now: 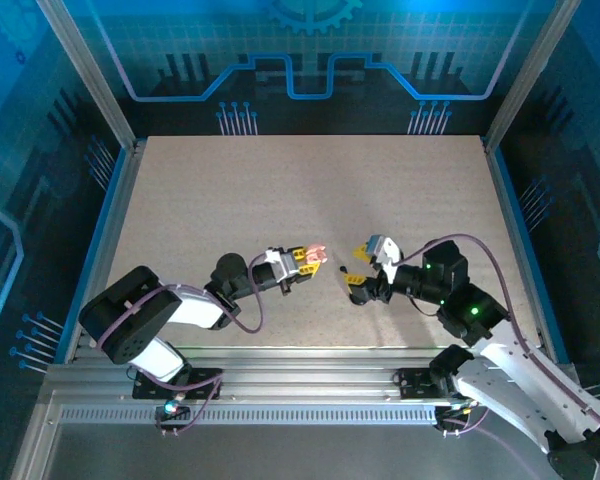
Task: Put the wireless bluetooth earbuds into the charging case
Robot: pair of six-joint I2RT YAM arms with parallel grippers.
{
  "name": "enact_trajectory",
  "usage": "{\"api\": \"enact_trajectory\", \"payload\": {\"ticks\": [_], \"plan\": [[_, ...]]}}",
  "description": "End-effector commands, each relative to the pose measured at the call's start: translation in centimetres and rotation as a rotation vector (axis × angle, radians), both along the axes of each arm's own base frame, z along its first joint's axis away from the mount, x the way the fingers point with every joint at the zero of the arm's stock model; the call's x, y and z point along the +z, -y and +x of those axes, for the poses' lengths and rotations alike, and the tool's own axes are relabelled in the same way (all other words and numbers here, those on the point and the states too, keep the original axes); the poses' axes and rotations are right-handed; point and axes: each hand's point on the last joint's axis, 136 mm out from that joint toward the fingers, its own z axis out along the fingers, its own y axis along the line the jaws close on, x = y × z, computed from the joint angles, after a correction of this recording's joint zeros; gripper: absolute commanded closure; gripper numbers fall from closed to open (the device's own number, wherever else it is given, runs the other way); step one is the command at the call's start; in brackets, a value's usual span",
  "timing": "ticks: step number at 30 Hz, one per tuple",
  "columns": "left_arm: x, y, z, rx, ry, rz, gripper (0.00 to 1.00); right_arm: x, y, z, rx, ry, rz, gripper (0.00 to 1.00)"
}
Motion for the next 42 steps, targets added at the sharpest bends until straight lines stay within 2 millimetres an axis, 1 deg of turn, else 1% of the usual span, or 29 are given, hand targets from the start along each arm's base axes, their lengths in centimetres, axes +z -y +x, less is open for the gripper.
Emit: {"api": "enact_trajectory", "payload": {"ticks": [1, 11, 16, 19, 24, 29, 35, 42], "plan": [[1.4, 0.1, -1.4, -0.048, 0.080, -0.011, 0.89, -1.8, -0.1, -0.3, 0.107, 0.151, -0.152, 0.46], [1.5, 0.2, -2.3, -0.085, 0.101, 0.018, 0.88, -2.9, -2.4, 2.0, 0.186, 0.242, -0.253, 0.50], [1.6, 0.2, -2.4, -0.089, 0.105, 0.022, 0.88, -2.7, -3.1, 3.2, 0.171, 0.275, -0.238, 0.51], [1.5, 0.2, -2.4, -0.090, 0.106, 0.027, 0.88, -2.4, -3.5, 3.6, 0.172, 0.286, -0.218, 0.53], [1.5, 0.2, -2.4, -0.091, 0.108, 0.027, 0.88, -2.2, -4.6, 3.5, 0.218, 0.282, -0.195, 0.57], [1.7, 0.2, -2.4, -0.089, 0.114, 0.021, 0.88, -2.7, -5.4, 2.9, 0.272, 0.282, -0.193, 0.62], [1.7, 0.2, -2.4, -0.088, 0.110, 0.015, 0.87, -2.9, -5.7, 2.6, 0.288, 0.280, -0.196, 0.67], [1.9, 0.2, -2.4, -0.091, 0.109, 0.008, 0.88, -3.1, -6.1, 2.6, 0.300, 0.285, -0.204, 0.77]]}}
